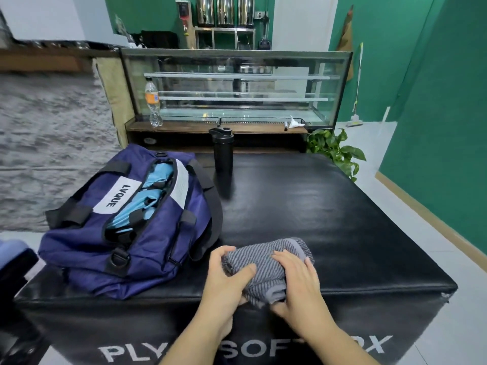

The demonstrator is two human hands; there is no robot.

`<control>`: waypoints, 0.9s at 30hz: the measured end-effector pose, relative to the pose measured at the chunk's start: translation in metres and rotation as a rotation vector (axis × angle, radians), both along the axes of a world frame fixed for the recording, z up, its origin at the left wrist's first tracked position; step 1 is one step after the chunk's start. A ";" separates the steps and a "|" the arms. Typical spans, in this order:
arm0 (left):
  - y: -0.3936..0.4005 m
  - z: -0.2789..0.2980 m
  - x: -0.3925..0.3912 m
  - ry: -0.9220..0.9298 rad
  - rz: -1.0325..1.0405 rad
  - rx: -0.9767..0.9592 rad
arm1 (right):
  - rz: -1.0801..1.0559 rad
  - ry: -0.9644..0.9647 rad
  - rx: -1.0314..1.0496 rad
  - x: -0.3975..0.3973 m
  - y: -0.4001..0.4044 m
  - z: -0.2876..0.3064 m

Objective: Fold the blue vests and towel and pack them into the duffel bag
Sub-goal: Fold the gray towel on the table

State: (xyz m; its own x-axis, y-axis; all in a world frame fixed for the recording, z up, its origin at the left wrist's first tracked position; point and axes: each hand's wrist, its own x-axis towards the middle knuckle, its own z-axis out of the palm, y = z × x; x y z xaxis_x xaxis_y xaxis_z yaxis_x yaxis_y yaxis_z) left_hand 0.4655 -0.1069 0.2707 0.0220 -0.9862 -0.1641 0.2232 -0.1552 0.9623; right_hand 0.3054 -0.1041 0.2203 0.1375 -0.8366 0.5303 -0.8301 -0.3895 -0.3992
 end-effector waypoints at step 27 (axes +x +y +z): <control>-0.065 0.027 0.220 -1.479 -0.152 -0.136 | 0.111 -0.636 0.311 0.076 -0.054 0.142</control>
